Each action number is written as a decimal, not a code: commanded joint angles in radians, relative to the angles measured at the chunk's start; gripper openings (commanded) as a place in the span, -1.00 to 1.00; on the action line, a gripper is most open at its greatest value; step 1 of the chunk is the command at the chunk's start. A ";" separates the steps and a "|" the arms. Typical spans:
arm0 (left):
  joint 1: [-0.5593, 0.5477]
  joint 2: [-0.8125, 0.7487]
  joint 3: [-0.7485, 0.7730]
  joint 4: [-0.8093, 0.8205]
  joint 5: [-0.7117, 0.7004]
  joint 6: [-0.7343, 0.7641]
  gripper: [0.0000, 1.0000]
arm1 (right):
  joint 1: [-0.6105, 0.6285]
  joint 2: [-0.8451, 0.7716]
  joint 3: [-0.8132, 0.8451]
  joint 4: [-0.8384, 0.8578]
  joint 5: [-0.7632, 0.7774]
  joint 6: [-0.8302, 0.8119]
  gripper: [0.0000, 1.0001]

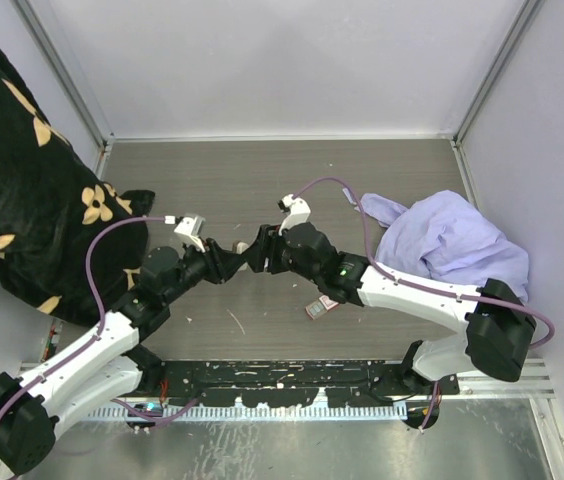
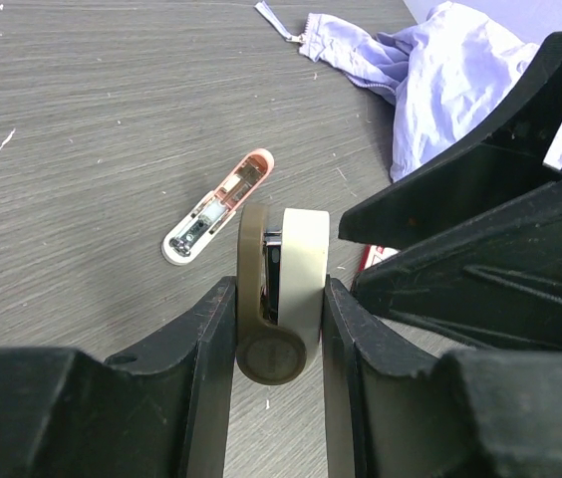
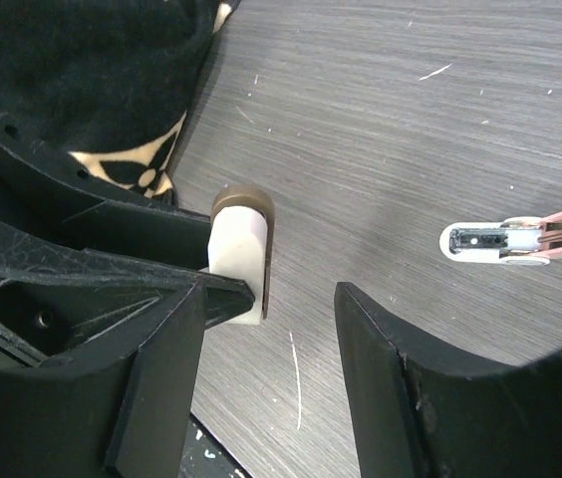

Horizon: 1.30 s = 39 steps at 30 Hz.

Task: Load the staples into the stapler
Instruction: Pick up the stapler from the center of the board.

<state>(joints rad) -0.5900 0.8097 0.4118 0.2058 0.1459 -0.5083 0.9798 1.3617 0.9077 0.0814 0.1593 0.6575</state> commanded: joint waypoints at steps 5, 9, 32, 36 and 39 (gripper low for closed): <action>-0.010 -0.029 0.004 0.082 0.029 0.014 -0.67 | 0.000 0.004 0.074 0.054 0.080 0.006 0.18; -0.011 -0.039 0.005 0.080 0.030 0.016 -0.68 | 0.000 0.024 0.090 0.064 0.079 0.004 0.18; -0.016 -0.043 0.013 0.111 0.015 -0.008 -0.71 | 0.000 0.121 0.132 0.048 -0.129 -0.051 -0.52; -0.015 -0.043 0.017 0.092 0.013 -0.016 -0.54 | 0.000 0.099 0.128 0.042 -0.117 -0.097 -0.81; -0.016 -0.059 0.023 0.052 0.014 -0.018 0.04 | -0.002 0.077 0.135 0.020 -0.089 -0.167 -0.96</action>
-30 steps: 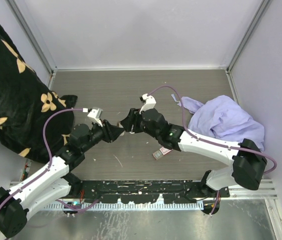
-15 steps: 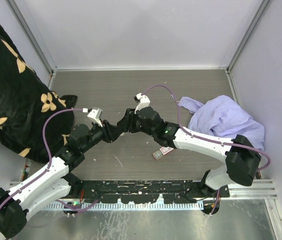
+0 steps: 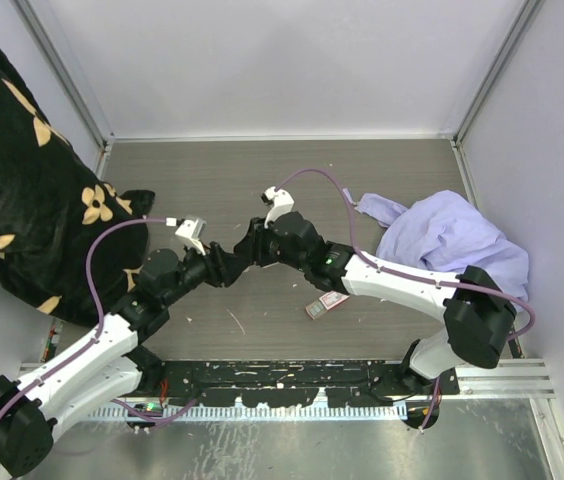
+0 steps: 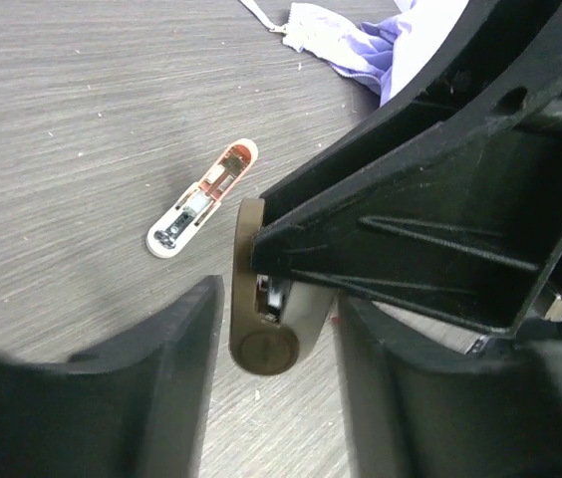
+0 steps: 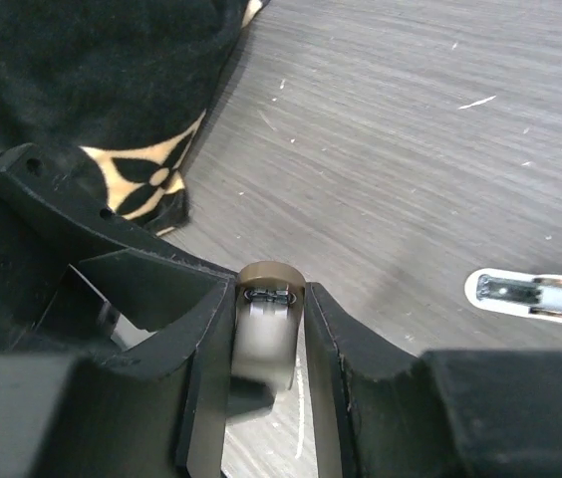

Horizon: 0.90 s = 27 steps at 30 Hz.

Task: Load the staples into the stapler
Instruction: Pick up the stapler from the center of the board, then place the stapler at the center of the board.

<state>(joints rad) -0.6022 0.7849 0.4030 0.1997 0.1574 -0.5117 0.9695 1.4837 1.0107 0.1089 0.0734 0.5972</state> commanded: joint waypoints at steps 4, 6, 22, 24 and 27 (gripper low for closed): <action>-0.004 -0.150 0.032 -0.125 -0.075 0.003 0.73 | -0.003 -0.080 0.036 -0.097 0.056 -0.260 -0.99; -0.002 -0.236 0.026 -0.246 -0.147 0.011 0.82 | -0.011 -0.083 0.033 -0.146 0.066 -0.345 -0.99; 0.238 -0.104 0.146 -0.637 -0.225 -0.173 0.77 | 0.146 0.146 0.133 -0.373 -0.147 -0.812 -0.97; 0.253 -0.117 0.123 -0.628 -0.229 -0.191 0.77 | 0.167 0.187 0.146 -0.374 -0.142 -0.831 -0.97; 0.257 -0.155 0.095 -0.643 -0.269 -0.206 0.78 | 0.192 0.245 0.161 -0.368 -0.123 -0.858 -0.96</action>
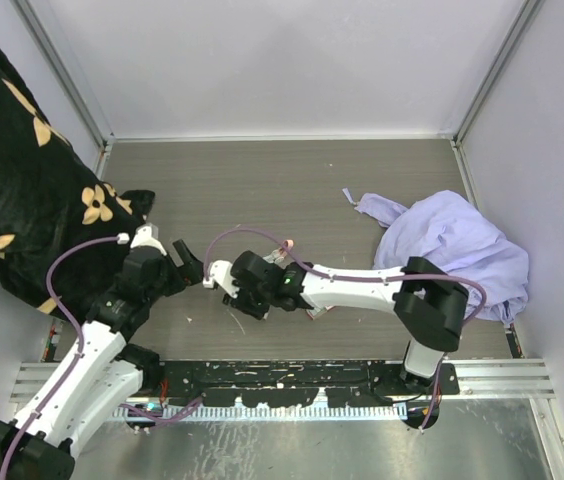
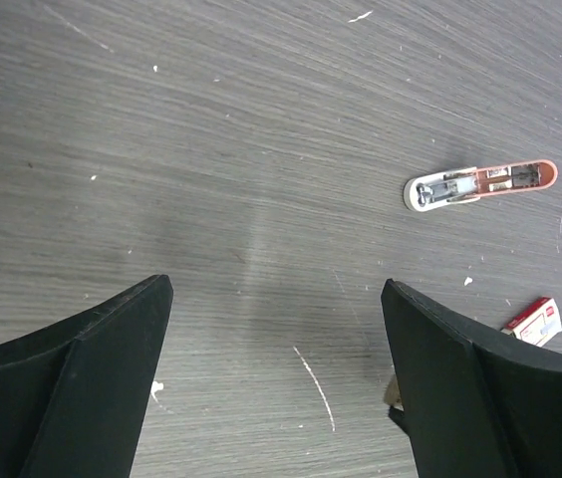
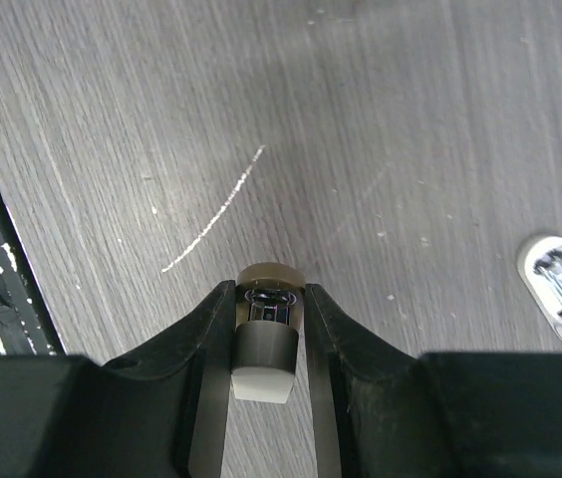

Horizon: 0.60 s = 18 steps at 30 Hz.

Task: Load the staples into the stapler
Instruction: Place the stapler at the center of the board.

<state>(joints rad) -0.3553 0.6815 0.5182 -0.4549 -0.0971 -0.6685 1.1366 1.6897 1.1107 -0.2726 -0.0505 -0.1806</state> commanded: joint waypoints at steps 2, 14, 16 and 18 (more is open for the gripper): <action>0.009 -0.082 -0.035 -0.019 -0.048 -0.060 0.80 | 0.032 0.074 0.073 0.010 0.010 -0.093 -0.96; 0.010 -0.146 -0.081 -0.060 -0.022 -0.057 0.91 | 0.035 0.043 0.066 0.083 0.063 -0.007 0.24; 0.010 -0.136 -0.088 -0.049 -0.001 -0.046 0.89 | 0.031 -0.007 0.050 0.095 0.062 0.045 0.37; 0.010 -0.132 -0.092 -0.037 0.022 -0.036 0.89 | 0.026 -0.063 0.030 0.107 0.066 0.106 0.54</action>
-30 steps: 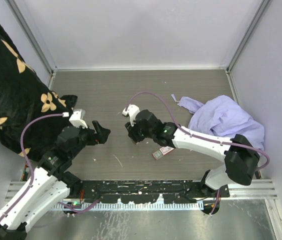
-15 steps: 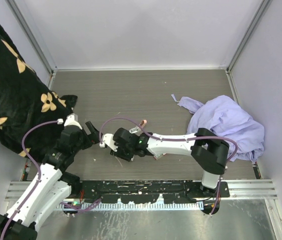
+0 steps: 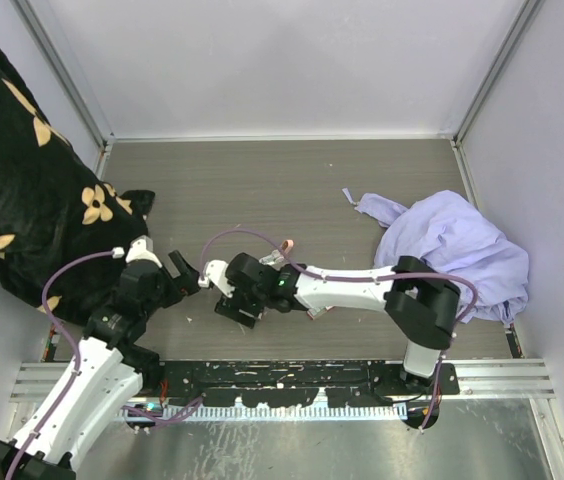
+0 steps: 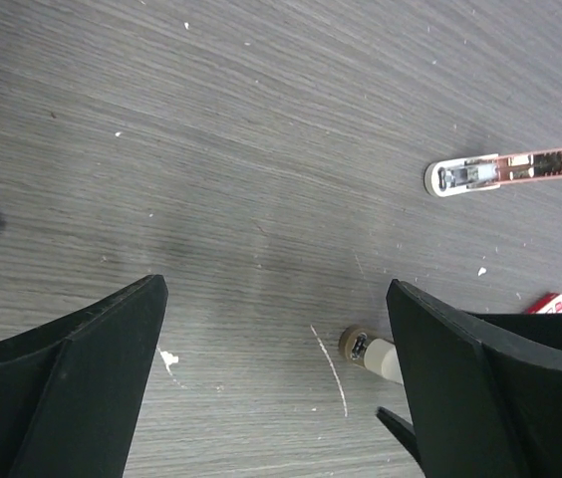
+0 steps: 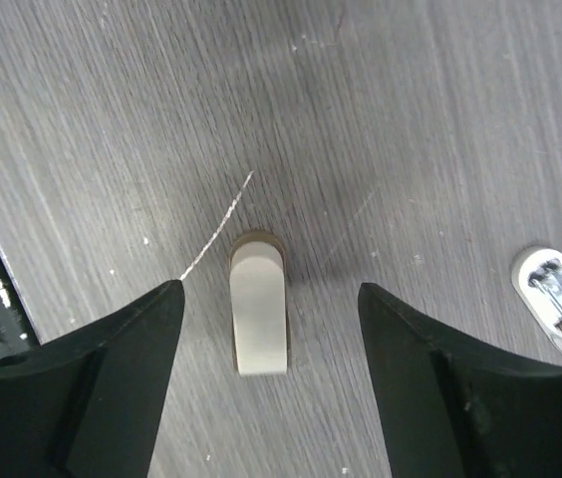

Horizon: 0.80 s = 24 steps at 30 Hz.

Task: Load the staples into the stapler
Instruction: Place the stapler at the center of the board, then adjust the stapler at the center of the board.

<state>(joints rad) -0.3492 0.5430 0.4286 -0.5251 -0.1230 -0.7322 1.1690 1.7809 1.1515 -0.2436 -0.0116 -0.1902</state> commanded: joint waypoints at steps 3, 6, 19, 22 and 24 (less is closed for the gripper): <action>0.004 0.018 -0.002 0.068 0.124 0.050 0.84 | -0.022 -0.217 -0.046 0.070 0.113 0.279 0.58; 0.004 0.036 -0.003 0.120 0.240 0.062 0.77 | -0.062 -0.287 -0.122 0.051 0.154 0.517 0.52; -0.160 0.228 -0.069 0.412 0.490 -0.102 0.42 | -0.114 -0.480 -0.454 0.174 0.222 1.001 0.32; -0.202 0.279 -0.054 0.446 0.478 -0.099 0.39 | -0.115 -0.455 -0.445 0.177 0.208 0.989 0.27; -0.213 0.312 -0.043 0.452 0.468 -0.091 0.37 | -0.115 -0.443 -0.443 0.187 0.192 0.985 0.26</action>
<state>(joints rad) -0.5358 0.8124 0.3458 -0.1875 0.3271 -0.8192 1.0519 1.3453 0.6815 -0.1379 0.1696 0.7559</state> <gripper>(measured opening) 0.694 0.637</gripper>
